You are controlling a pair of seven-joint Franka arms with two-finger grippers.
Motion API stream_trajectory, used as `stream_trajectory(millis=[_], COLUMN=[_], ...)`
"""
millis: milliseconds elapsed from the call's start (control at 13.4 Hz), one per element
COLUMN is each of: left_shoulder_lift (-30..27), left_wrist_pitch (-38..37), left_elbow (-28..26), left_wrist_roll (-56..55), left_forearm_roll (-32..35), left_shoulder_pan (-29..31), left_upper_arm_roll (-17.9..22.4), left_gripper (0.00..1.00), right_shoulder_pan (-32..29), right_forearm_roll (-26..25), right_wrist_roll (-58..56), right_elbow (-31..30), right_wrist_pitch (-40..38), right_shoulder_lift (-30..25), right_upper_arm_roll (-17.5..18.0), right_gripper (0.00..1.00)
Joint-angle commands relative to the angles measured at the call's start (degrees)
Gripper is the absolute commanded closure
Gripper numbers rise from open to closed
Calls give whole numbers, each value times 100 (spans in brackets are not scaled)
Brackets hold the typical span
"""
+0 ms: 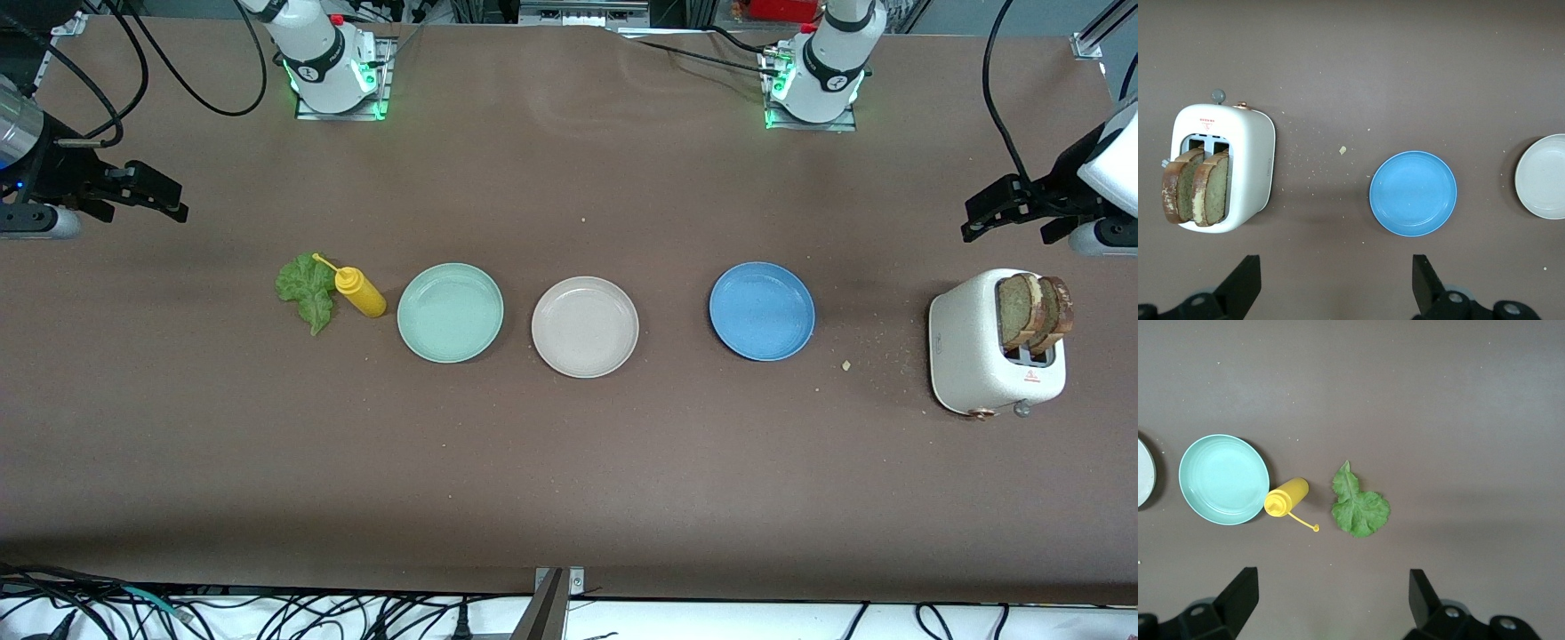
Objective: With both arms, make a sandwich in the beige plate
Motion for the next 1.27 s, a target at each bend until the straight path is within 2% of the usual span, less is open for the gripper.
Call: stream_trajectory(millis=[0,1196], left_shoulder_lift=[94,112], left_wrist_pitch=[-20,-20], left_elbow=[157,157], left_wrist_roll=[89,98], left_forearm_roll=[-181,-181], left_shoulder_pan=[57,57], left_upper_arm_roll=[-25,-34], left_gripper=[0,0], right_shoulder_pan=[-7,-7], right_forearm_roll=[20,81], right_wrist_roll=[36,36], right_elbow=[69,69], right_wrist_pitch=[-17,-96], right_shoulder_lift=[0,0], right_upper_arm_roll=[5,-4], right_gripper=[0,0])
